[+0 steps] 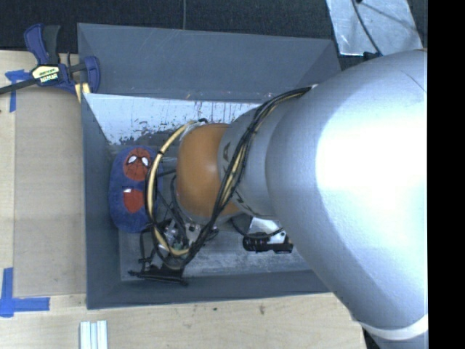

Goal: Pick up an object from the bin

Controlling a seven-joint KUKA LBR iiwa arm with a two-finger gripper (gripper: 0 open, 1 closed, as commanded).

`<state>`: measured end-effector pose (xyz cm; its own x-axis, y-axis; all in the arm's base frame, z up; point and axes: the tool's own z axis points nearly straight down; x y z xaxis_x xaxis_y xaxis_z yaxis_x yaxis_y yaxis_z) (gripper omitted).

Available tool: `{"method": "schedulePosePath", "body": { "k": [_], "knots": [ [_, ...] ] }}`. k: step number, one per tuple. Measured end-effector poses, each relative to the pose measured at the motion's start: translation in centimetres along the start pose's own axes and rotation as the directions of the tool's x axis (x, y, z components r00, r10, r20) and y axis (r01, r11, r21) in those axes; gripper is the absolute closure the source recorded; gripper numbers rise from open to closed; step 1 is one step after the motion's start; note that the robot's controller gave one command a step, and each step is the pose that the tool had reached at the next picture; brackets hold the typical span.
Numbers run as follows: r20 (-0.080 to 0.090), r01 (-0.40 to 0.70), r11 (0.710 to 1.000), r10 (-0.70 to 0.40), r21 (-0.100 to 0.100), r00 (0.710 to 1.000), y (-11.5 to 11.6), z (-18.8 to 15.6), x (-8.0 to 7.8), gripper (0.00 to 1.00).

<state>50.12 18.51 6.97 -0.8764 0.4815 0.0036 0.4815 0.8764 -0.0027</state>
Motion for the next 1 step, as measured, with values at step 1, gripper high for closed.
{"method": "schedulePosePath", "body": {
  "k": [1],
  "knots": [
    [0.005,0.383,0.924,-0.383,0.001,0.924,3.9,-0.04,0.8,0.0]
  ]
}}
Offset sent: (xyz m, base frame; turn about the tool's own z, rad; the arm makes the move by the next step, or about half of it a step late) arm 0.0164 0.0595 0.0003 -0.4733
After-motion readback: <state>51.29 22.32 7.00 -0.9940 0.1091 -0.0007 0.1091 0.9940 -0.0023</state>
